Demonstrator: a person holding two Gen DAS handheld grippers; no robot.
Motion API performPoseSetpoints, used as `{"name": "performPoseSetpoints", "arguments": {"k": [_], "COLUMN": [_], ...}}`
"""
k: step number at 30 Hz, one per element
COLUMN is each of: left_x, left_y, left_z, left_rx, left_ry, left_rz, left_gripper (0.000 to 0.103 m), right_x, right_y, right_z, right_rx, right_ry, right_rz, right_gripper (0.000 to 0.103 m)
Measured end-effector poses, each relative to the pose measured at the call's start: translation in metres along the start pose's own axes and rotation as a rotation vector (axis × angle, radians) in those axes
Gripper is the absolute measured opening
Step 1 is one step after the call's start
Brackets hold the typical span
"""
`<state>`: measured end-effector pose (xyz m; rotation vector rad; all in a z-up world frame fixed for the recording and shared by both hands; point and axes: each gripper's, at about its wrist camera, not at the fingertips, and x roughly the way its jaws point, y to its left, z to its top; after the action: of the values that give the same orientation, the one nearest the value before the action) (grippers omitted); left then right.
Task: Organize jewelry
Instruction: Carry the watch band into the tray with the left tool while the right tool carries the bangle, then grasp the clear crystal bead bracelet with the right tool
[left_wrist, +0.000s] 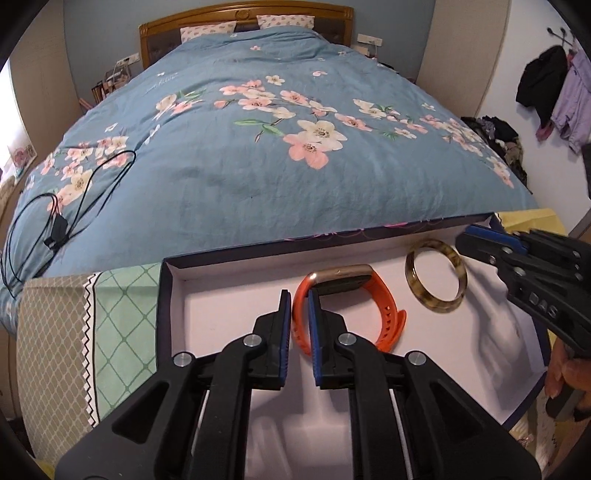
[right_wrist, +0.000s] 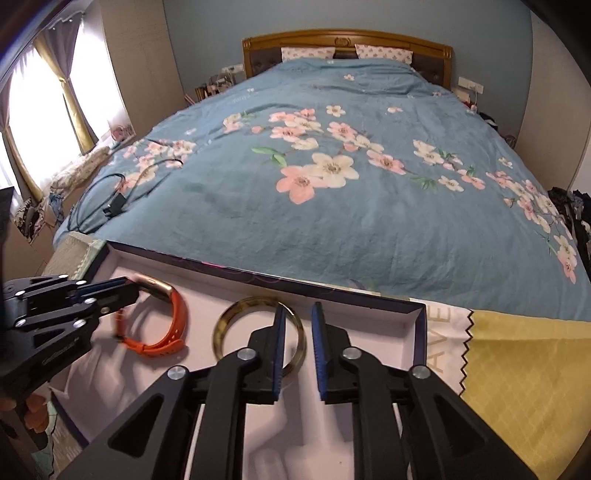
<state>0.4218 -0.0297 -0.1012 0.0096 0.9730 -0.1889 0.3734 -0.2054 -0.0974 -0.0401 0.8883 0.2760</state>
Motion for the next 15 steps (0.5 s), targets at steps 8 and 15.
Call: {"name": "performPoseSetpoints", "arguments": {"k": [8, 15], "left_x": [-0.041, -0.112], "left_y": [0.009, -0.002], "left_z": [-0.02, -0.075], "left_rx": [-0.011, 0.068], "left_ry": [-0.134, -0.271], "left_rz": [0.016, 0.001], "left_gripper": [0.041, 0.048], "right_x": [-0.077, -0.125], "right_y": [0.014, 0.027], "right_z": [-0.035, -0.091], "right_rx": [-0.098, -0.214], "right_ry": [-0.139, -0.144], "right_rz": [0.109, 0.191], "right_gripper": [0.038, 0.04]}}
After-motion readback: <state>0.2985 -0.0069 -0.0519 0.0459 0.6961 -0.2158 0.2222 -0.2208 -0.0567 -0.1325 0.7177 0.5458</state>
